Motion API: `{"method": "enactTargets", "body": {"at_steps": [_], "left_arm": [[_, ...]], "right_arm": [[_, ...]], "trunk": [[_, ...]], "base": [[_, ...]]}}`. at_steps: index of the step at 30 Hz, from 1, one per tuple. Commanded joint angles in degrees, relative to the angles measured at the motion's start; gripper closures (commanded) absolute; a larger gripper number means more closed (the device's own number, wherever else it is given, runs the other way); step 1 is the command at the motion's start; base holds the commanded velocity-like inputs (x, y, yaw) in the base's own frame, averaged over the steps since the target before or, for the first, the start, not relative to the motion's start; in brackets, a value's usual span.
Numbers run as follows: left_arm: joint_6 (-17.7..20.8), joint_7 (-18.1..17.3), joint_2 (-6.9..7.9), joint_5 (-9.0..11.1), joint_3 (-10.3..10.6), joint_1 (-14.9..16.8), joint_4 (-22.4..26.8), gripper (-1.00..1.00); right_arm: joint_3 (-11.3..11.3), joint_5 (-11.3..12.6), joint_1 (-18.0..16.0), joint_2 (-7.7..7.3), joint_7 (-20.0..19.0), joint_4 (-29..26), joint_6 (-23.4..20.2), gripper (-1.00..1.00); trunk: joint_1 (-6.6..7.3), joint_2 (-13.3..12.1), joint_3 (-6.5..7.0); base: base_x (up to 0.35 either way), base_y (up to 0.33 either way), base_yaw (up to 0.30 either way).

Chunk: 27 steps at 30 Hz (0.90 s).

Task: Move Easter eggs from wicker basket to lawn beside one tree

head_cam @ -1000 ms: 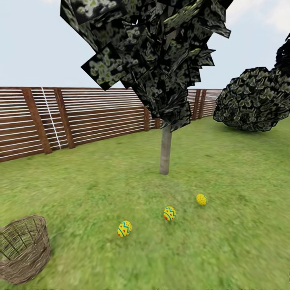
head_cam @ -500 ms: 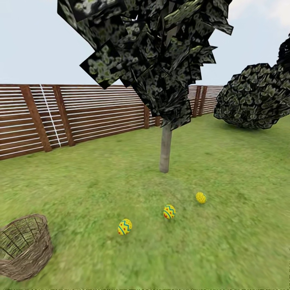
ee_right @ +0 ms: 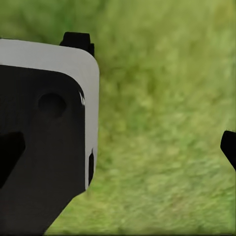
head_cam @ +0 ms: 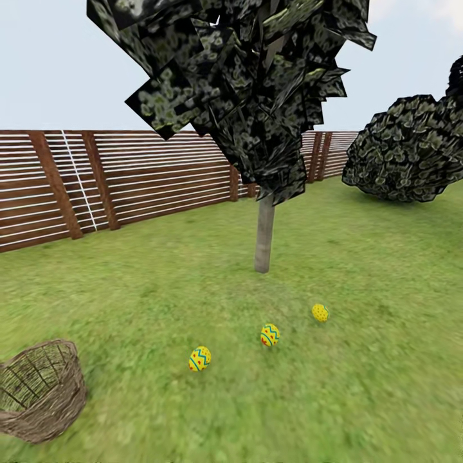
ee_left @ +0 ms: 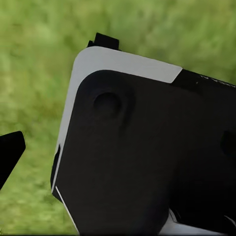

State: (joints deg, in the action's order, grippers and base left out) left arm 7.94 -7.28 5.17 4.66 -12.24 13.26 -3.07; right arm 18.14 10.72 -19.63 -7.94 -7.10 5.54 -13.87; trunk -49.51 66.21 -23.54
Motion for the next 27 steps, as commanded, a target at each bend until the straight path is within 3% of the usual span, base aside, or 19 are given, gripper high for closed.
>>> {"method": "enactTargets", "body": {"at_steps": [1,27], "left_arm": [[0.16,-0.17,0.11,0.51,-0.16,0.04,-0.06,-1.0],[0.15,-0.1,0.07,0.32,0.02,0.01,0.46,-1.0]], "right_arm": [[0.5,0.55,0.0,0.0,-0.28,0.09,-0.09,-1.0],[0.52,0.62,2.57,0.64,-0.28,0.09,0.25,-1.0]], "trunk": [[0.23,-0.38,0.03],[5.94,-10.8,2.24]], "base": [[0.0,0.0,0.0],[0.0,0.0,-0.049]]}}
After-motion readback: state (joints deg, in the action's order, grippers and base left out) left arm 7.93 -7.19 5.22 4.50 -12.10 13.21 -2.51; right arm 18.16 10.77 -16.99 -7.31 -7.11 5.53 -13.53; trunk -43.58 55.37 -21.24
